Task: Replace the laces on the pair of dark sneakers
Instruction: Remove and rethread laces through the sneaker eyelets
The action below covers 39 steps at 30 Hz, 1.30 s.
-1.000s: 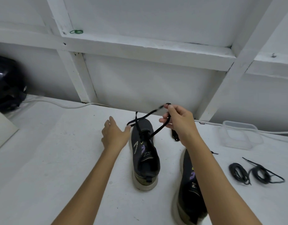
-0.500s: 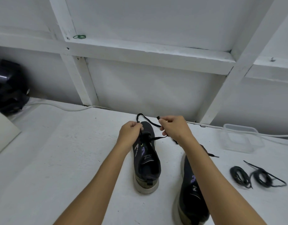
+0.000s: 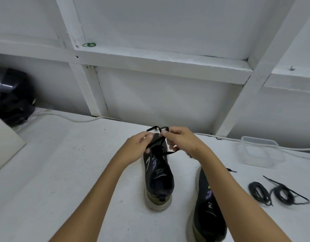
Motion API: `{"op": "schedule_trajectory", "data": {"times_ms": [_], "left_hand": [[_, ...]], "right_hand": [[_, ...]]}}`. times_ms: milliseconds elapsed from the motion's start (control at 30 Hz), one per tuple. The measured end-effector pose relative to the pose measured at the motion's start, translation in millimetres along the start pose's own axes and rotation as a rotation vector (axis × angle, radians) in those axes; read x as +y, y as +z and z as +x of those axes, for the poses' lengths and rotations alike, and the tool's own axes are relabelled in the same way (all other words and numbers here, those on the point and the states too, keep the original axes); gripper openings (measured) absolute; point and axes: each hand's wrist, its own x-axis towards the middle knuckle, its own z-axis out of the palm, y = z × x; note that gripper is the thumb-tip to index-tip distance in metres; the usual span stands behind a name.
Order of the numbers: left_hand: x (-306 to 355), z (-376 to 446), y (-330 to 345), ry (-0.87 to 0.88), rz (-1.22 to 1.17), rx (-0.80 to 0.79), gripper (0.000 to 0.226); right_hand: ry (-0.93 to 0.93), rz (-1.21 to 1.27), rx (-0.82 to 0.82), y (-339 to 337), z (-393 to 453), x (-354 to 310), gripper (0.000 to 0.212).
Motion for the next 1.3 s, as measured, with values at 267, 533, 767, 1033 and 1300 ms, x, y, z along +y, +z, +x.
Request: {"op": "schedule_trajectory", "data": {"times_ms": [267, 533, 767, 1033, 1300], "left_hand": [[-24, -22, -30, 0.037, 0.005, 0.283, 0.022], [-34, -27, -66, 0.000, -0.133, 0.515, 0.024], [-27, -28, -54, -0.015, -0.056, 0.335, 0.019], [7, -29, -37, 0.126, 0.000, 0.009, 0.024], [10, -30, -41, 0.127, 0.029, 0.002, 0.025]], "right_hand": [[0.079, 0.441, 0.220, -27, -8, 17, 0.028], [0.117, 0.847, 0.539, -60, -15, 25, 0.025], [0.687, -0.906, 0.217, -63, -31, 32, 0.032], [-0.164, -0.564, 0.011, 7, -15, -19, 0.044], [-0.164, -0.711, 0.175, 19, 3, -15, 0.014]]}}
